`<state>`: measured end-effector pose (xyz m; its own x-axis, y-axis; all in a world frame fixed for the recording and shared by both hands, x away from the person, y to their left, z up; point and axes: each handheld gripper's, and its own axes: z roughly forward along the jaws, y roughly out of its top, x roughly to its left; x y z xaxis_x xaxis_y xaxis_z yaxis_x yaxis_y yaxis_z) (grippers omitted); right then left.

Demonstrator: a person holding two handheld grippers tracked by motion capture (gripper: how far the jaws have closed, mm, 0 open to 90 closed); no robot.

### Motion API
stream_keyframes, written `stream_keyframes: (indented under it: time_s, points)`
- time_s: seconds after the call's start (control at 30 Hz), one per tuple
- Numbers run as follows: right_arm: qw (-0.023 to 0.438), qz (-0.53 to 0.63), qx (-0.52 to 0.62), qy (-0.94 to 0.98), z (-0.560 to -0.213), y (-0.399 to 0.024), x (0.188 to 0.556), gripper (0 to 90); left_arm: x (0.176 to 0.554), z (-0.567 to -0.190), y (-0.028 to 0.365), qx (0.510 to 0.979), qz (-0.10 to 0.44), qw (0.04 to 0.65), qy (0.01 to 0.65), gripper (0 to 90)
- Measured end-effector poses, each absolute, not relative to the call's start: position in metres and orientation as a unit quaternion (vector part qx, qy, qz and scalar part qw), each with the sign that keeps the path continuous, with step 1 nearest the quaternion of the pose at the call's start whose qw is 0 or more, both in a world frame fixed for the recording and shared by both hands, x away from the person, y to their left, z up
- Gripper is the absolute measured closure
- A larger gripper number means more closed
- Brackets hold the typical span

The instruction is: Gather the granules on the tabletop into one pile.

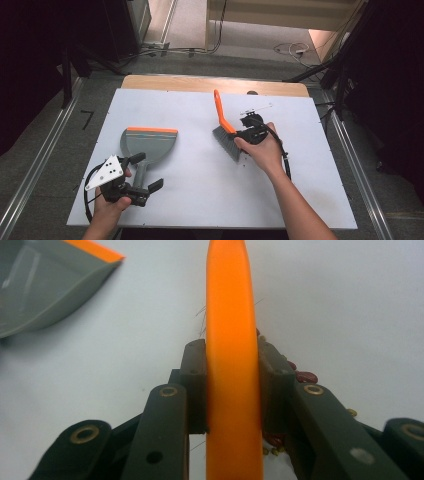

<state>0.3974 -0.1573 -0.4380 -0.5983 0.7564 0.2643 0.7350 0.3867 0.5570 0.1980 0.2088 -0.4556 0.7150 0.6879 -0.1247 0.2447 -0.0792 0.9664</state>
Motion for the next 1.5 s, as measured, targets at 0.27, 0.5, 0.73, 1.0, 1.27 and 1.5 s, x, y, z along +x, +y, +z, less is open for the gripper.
stream_keyframes:
  time_s: [0.27,0.5,0.73,1.0,1.27,1.5]
  points:
    - [-0.023,0.311,0.301,0.901,-0.428,-0.192,0.379,68.3,0.199,-0.456,0.209,0.709,0.186,0.594,0.331,0.0]
    - [-0.055,0.310,0.229,0.921,-0.445,-0.206,0.384,68.3,0.200,-0.456,0.205,0.712,0.185,0.592,0.329,0.0]
    - [-0.046,0.321,0.218,0.920,-0.448,-0.210,0.404,68.3,0.200,-0.458,0.205,0.714,0.184,0.590,0.330,0.0]
    - [-0.028,0.323,0.235,0.916,-0.443,-0.208,0.416,68.3,0.199,-0.458,0.206,0.711,0.185,0.591,0.333,0.0]
    - [-0.009,0.356,0.267,0.895,-0.422,-0.225,0.395,68.3,0.200,-0.458,0.207,0.710,0.185,0.592,0.333,0.0]
    - [0.032,0.385,0.328,0.862,-0.411,-0.252,0.374,68.3,0.201,-0.458,0.204,0.713,0.186,0.590,0.332,0.0]
